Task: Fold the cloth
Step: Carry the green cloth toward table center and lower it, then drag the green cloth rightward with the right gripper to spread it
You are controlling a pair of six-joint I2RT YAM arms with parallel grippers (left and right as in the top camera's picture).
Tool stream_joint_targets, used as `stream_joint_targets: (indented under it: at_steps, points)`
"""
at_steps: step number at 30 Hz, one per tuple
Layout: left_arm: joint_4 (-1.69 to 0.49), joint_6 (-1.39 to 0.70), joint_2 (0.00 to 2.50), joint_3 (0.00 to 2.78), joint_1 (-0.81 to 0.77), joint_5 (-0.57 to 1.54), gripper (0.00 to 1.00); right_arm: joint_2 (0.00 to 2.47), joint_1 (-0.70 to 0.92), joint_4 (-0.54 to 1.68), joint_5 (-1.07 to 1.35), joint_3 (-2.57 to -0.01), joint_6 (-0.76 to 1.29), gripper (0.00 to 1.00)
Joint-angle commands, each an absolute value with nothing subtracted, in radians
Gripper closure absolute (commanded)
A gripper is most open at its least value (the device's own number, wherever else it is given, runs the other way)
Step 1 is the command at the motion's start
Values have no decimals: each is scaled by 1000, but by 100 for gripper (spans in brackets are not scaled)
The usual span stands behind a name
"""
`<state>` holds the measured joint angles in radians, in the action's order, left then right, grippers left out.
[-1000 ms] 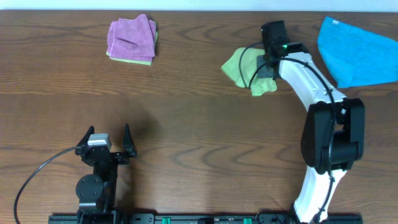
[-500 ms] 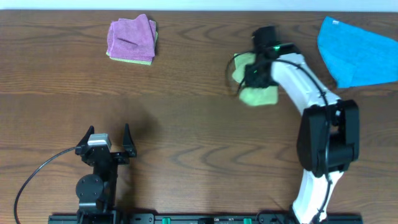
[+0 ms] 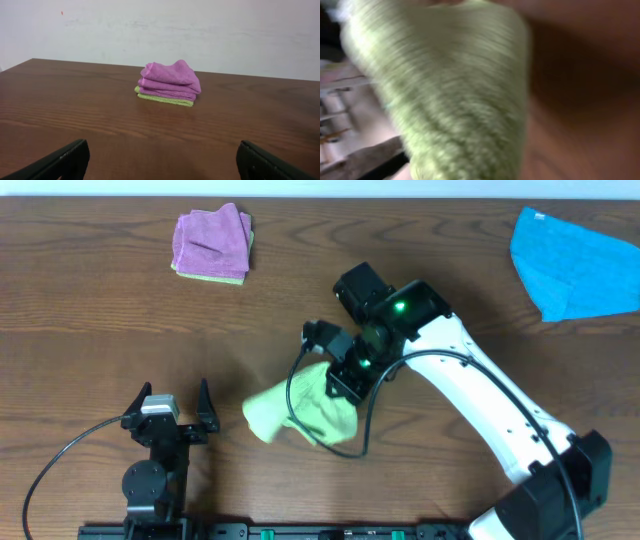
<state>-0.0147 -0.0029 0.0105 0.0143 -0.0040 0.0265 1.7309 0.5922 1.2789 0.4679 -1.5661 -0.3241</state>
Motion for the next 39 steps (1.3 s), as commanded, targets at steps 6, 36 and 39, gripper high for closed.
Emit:
stream_joint_targets:
  at_steps: [6, 36, 39]
  points:
    - [-76, -7, 4, 5, -8, 19, 5, 1881, 355, 838, 246, -1374, -146, 1]
    - [-76, -7, 4, 5, -8, 19, 5, 1970, 404, 867, 526, -1340, -184, 15]
    - [-76, -7, 4, 5, -8, 19, 5, 1970, 403, 842, 523, -1340, -242, 15]
